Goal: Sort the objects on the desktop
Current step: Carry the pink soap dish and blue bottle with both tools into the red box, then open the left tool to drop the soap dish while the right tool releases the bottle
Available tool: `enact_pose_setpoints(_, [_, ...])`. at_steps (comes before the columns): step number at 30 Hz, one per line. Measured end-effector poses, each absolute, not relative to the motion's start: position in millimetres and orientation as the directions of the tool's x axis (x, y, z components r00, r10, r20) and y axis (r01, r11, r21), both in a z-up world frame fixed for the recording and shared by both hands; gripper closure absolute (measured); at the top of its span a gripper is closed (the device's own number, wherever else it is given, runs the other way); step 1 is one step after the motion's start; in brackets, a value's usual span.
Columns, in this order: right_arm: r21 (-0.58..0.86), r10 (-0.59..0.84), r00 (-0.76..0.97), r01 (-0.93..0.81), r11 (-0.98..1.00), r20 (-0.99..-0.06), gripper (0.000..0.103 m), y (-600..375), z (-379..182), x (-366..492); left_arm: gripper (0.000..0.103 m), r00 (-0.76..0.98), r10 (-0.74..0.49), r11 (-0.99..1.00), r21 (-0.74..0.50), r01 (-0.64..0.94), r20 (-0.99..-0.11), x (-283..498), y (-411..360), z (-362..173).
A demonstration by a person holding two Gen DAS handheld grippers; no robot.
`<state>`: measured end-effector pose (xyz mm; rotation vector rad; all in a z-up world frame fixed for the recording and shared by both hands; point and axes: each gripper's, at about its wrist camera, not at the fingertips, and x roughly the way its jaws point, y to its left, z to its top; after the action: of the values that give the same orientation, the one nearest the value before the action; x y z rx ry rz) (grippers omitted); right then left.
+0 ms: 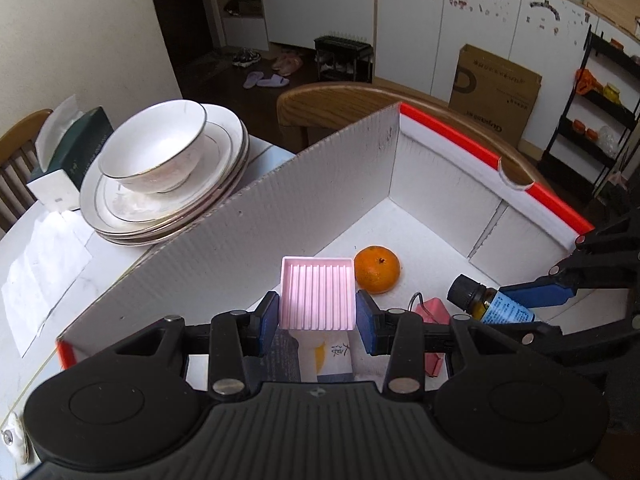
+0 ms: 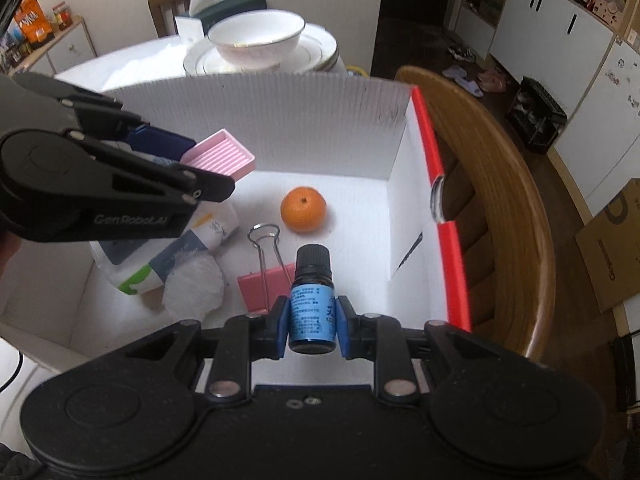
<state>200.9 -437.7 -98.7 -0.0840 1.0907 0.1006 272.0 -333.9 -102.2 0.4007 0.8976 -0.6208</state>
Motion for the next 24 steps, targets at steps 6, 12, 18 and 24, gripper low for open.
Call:
enact_pose_setpoints(6, [-0.015,0.025,0.408,-0.094,0.995,-0.913,0.081,-437.5,-111.3,212.6,0.064,0.441,-0.309,0.736,0.082,0.672,-0.843,277.8,-340.8,-114.2])
enact_pose_setpoints(12, [-0.012,0.03,0.383,-0.105,0.994,-0.923,0.081,-434.1,-120.8,215.7,0.064,0.433,-0.29,0.73,0.095,0.677,-0.853,282.5,-344.7,-123.4])
enact_pose_setpoints(18, [-0.006,0.034,0.369,-0.107,0.994,-0.929,0.081,-433.0,-127.5,220.0,0.063,0.41,-0.275,0.721,0.095,0.686,-0.87,291.4,-348.8,-128.9])
enact_pose_setpoints(24, [0.009,0.049,0.383,-0.107,0.994,-0.922,0.077,-435.5,-125.2,219.9,0.063,0.397,-0.268,0.713,0.096,0.694,-0.878,295.0,-351.2,-132.8])
